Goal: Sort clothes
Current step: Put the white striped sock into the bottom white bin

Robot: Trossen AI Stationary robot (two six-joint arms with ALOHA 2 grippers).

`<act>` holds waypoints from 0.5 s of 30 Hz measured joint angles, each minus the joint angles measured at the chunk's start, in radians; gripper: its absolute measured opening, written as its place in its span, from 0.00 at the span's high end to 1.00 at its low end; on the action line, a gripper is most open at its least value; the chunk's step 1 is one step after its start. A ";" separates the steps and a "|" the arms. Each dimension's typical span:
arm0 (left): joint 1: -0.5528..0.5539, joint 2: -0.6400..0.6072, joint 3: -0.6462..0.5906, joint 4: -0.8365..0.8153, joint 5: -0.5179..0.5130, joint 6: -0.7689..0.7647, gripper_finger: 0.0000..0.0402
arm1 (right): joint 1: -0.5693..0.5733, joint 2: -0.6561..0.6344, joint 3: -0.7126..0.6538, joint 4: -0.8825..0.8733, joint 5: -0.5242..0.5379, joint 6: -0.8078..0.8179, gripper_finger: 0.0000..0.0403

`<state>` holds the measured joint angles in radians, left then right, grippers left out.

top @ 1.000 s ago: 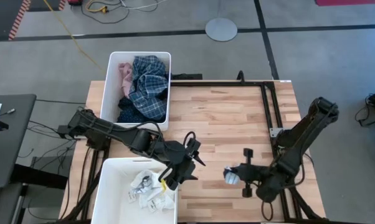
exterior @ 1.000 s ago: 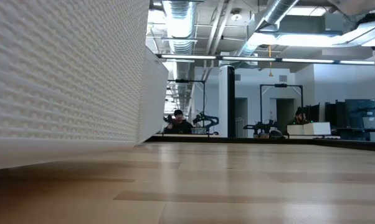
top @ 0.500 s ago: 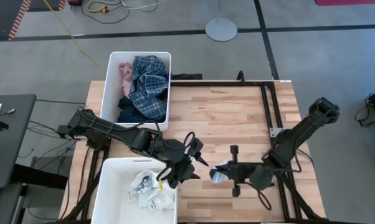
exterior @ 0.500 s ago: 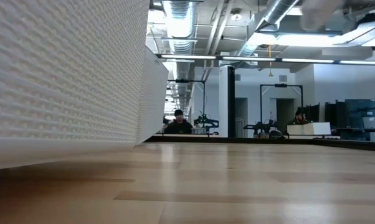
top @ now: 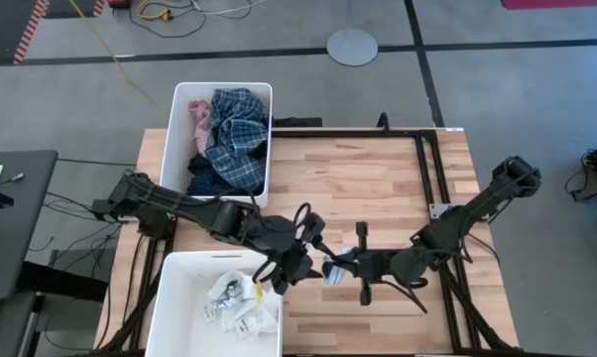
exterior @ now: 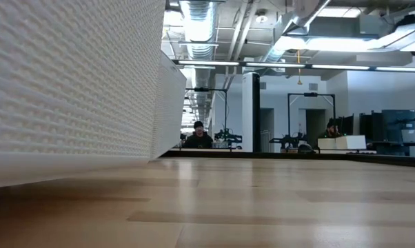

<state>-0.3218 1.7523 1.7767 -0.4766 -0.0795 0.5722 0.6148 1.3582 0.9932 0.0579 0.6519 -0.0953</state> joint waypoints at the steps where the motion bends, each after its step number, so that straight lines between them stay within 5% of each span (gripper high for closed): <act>1: 0.001 0.000 0.000 -0.003 0.000 0.005 0.37 | -0.004 0.000 0.000 0.004 -0.001 -0.008 1.00; 8: 0.001 0.000 0.000 -0.007 0.044 0.049 0.41 | -0.016 0.000 0.000 0.012 -0.002 -0.020 1.00; 15: 0.004 0.000 0.000 -0.006 0.045 0.056 0.62 | -0.023 0.000 0.000 0.011 -0.002 -0.020 1.00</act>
<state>-0.3176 1.7523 1.7767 -0.4823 -0.0349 0.6285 0.5922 1.3586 0.9932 0.0692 0.6498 -0.1154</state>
